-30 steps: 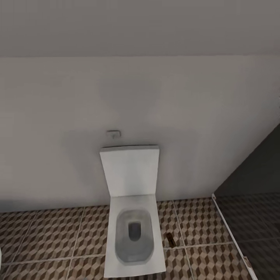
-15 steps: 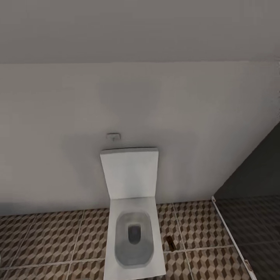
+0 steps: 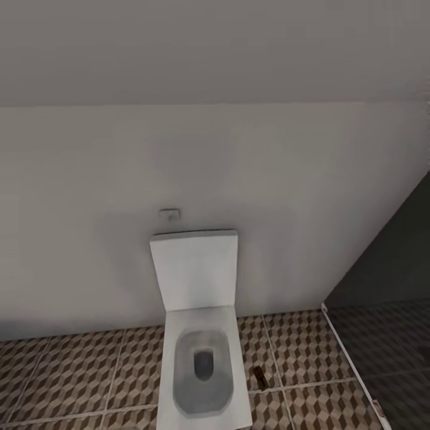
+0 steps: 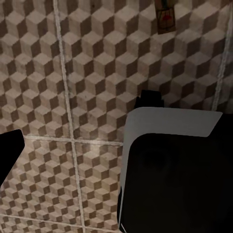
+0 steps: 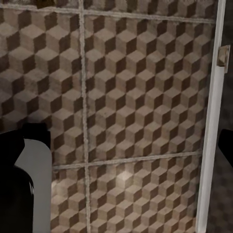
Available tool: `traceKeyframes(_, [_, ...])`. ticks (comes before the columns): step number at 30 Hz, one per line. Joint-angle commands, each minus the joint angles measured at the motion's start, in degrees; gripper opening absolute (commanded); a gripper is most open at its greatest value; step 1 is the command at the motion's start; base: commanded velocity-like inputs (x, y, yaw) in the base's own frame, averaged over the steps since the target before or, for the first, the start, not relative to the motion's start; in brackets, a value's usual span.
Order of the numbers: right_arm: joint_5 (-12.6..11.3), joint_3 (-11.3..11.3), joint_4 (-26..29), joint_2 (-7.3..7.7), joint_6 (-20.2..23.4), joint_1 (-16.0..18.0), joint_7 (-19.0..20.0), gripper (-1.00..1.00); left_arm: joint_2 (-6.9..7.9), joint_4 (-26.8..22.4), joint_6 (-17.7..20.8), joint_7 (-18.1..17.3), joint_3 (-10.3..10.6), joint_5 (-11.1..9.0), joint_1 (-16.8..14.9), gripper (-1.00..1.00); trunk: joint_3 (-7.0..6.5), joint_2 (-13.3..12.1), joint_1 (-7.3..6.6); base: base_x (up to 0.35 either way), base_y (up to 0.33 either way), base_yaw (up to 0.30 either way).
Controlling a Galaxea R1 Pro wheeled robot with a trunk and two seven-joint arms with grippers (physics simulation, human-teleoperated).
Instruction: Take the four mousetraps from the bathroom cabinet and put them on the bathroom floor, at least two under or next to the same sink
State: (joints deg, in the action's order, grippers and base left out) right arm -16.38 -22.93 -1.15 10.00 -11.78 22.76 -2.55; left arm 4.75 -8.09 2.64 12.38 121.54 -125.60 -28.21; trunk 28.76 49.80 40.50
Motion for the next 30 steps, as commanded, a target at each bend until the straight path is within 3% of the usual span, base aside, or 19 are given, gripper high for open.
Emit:
traceKeyframes(1, [0.0, 0.0, 0.0, -0.01, 0.0, 0.0, 0.0, 1.00, 0.00, 0.0, 0.0, 0.0, 0.0, 0.0, 0.0, 1.00, -0.10, 0.0, 0.00, 0.000, 0.000, -0.083])
traceKeyframes(20, [0.3, -0.1, -0.1, -2.08, 0.0, 0.0, -0.4, 1.00, 0.00, 0.0, 0.0, 0.0, 0.0, 0.0, 0.0, 1.00, -1.89, 0.0, 0.00, 0.000, 0.000, -0.081])
traceKeyframes(30, [0.0, 0.0, -0.2, -2.88, 0.3, -0.1, -0.2, 1.00, 0.00, 0.0, 0.0, 0.0, 0.0, 0.0, 0.0, 1.00, -2.05, 0.0, 0.00, 0.000, 0.000, -0.008])
